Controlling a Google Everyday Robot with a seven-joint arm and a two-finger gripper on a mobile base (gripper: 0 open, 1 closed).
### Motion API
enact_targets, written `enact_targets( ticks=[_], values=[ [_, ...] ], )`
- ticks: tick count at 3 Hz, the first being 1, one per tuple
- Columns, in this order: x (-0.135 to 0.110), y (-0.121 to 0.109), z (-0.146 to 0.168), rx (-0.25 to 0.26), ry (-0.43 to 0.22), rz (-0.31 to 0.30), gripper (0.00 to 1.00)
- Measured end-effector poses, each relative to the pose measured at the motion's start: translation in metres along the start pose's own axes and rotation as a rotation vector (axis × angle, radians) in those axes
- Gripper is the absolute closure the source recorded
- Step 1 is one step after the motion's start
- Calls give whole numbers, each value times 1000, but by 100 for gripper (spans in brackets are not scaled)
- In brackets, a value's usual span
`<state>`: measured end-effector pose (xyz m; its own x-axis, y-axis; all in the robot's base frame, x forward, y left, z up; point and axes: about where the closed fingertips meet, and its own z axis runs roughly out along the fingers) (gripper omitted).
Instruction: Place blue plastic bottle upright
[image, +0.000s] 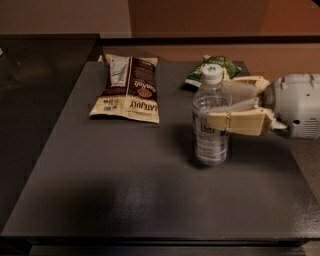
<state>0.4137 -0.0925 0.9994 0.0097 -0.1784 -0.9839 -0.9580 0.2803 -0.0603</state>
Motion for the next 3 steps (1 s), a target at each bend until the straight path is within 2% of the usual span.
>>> enact_targets(
  ticks=[1, 3],
  values=[
    [6, 4, 9, -27, -46, 40, 100],
    [22, 8, 7, -53, -92, 57, 100]
  ],
)
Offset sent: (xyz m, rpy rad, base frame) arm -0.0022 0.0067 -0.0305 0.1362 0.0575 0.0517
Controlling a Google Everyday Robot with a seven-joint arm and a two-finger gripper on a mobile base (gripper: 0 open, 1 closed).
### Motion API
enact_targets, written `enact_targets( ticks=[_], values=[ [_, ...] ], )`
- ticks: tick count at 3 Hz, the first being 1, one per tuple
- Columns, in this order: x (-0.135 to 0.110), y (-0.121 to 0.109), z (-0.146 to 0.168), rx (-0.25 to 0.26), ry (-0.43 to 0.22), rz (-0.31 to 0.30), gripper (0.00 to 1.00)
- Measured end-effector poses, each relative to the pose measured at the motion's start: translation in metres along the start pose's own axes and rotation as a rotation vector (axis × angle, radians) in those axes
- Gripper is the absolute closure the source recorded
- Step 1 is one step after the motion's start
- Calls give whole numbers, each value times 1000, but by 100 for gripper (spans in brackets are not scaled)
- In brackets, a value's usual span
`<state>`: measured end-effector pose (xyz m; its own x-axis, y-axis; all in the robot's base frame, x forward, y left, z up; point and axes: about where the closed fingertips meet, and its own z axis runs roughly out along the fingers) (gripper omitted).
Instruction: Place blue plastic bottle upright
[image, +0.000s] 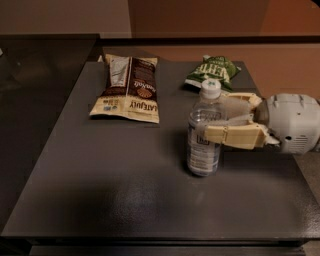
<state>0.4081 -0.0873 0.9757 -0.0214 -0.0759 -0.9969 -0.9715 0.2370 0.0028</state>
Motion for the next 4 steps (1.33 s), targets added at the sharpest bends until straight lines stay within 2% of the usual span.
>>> enact_targets(
  ticks=[1, 2, 4],
  values=[
    [5, 3, -5, -12, 6, -25, 82],
    [8, 5, -9, -22, -6, -45, 58],
    [16, 4, -16, -25, -28, -48, 12]
  ],
)
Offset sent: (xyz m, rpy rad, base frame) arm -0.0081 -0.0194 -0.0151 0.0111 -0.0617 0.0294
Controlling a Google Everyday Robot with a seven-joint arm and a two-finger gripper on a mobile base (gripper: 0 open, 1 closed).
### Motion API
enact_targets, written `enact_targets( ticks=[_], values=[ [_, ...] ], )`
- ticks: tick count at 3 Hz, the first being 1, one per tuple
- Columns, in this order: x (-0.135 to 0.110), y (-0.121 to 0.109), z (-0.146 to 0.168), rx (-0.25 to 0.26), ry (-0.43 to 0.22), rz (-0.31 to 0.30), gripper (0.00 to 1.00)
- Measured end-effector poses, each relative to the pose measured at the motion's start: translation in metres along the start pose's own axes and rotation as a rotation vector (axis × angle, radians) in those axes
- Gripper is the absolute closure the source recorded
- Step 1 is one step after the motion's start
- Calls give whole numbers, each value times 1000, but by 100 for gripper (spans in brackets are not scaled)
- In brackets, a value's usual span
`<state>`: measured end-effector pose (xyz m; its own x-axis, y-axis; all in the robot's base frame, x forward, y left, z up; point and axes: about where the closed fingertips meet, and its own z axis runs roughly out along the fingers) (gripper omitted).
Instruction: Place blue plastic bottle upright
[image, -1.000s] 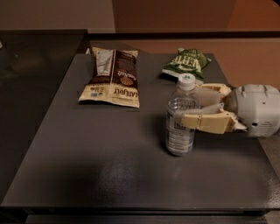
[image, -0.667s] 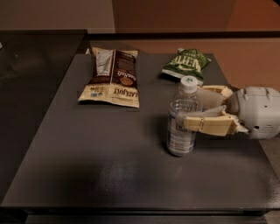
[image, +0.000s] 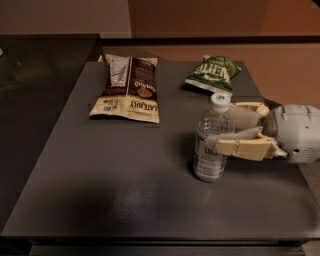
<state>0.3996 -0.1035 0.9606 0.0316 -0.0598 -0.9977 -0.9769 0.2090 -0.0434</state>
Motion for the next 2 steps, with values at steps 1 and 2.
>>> enact_targets(
  ticks=[1, 2],
  values=[
    [2, -1, -4, 6, -10, -6, 0],
    [2, -1, -4, 6, -10, -6, 0]
  ],
)
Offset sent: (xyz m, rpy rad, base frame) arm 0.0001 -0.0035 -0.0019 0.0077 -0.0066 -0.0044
